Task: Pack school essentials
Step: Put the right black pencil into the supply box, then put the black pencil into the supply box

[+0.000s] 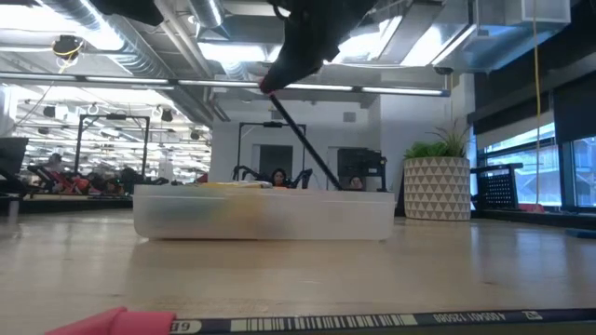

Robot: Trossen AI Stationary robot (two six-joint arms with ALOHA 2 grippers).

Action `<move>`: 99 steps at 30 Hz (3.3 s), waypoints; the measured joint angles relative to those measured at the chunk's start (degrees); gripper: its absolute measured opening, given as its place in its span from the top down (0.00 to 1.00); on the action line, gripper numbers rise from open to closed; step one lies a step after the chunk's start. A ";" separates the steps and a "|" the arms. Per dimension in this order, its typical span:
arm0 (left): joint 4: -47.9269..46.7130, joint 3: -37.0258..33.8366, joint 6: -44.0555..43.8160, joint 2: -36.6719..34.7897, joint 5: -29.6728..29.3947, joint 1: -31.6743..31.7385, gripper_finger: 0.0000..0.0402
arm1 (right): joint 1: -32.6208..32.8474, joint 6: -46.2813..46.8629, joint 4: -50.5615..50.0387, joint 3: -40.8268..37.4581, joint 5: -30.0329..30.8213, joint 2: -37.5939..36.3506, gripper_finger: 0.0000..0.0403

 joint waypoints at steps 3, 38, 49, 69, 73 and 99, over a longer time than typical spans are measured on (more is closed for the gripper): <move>0.02 0.00 0.01 0.00 -0.01 0.00 0.02 | 0.05 -0.12 -0.23 -0.27 -0.13 0.00 0.86; 0.05 0.00 0.03 0.00 -2.41 0.33 0.02 | 0.04 -0.08 -0.73 -0.27 -1.01 0.00 0.78; 0.05 0.00 0.03 0.00 -2.44 0.33 0.02 | 0.04 -0.29 -0.93 -0.27 -0.98 0.04 0.73; -0.13 0.00 -0.14 0.11 -2.31 -0.24 0.02 | 14.25 -3.73 -3.52 -0.16 -7.50 -1.45 0.73; 1.66 -0.01 -0.13 2.39 -2.17 -1.90 0.02 | 16.78 0.54 -3.48 -0.16 -6.83 -1.46 0.73; 30.63 -0.02 -1.45 28.58 -0.75 -3.21 0.02 | 25.31 7.98 -5.54 -0.20 2.52 -2.45 0.73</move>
